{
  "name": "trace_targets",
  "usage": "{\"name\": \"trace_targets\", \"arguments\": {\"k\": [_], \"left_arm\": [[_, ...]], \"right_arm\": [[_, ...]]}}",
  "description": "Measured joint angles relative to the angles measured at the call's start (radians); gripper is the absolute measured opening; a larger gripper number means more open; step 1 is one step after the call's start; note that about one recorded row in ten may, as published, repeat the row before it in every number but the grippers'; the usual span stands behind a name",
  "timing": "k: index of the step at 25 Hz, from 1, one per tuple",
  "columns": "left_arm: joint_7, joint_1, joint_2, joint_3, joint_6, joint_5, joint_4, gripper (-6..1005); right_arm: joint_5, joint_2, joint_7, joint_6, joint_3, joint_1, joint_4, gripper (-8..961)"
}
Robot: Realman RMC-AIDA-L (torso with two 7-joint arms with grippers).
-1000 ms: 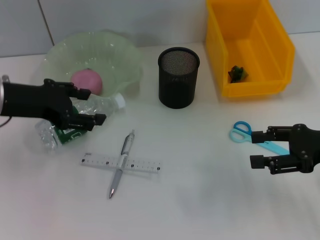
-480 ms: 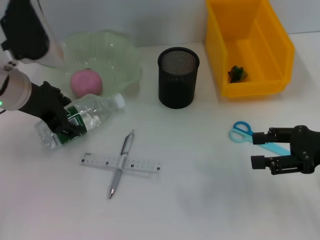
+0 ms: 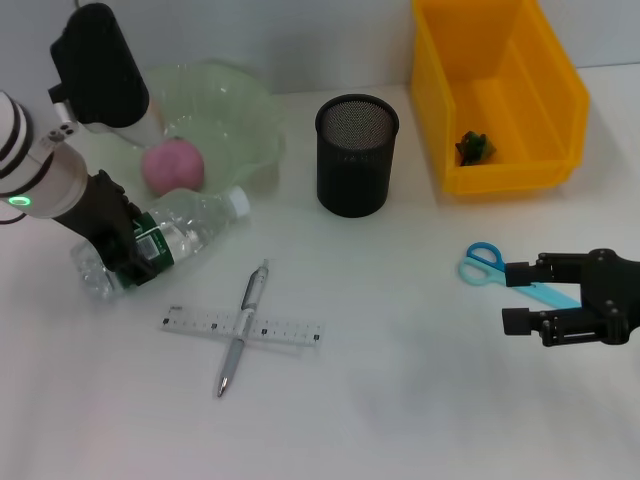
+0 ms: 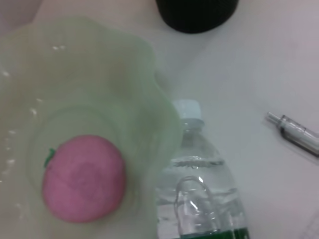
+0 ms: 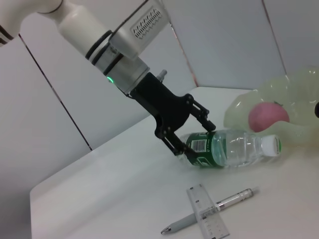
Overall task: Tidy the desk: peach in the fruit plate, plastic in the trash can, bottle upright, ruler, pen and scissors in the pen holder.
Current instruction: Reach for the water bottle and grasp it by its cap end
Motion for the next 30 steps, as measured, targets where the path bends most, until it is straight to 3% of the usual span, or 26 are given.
{"name": "trace_targets", "arguments": {"k": [11, 17, 21, 30], "left_arm": [[0.000, -0.029, -0.003, 0.007, 0.061, -0.006, -0.019, 785], [0.022, 0.003, 0.002, -0.004, 0.140, -0.152, 0.078, 785], [0.009, 0.008, -0.003, 0.002, 0.066, -0.172, 0.080, 785], [-0.065, -0.084, -0.009, 0.079, -0.118, -0.228, -0.113, 784]], "right_arm": [[0.000, -0.003, 0.004, 0.000, 0.006, 0.003, -0.001, 802], [0.000, -0.004, 0.004, 0.002, 0.011, 0.001, -0.001, 802], [-0.001, -0.005, 0.004, 0.003, 0.011, 0.001, -0.001, 802], [-0.001, -0.007, 0.003, 0.003, 0.011, 0.000, -0.001, 802]]}}
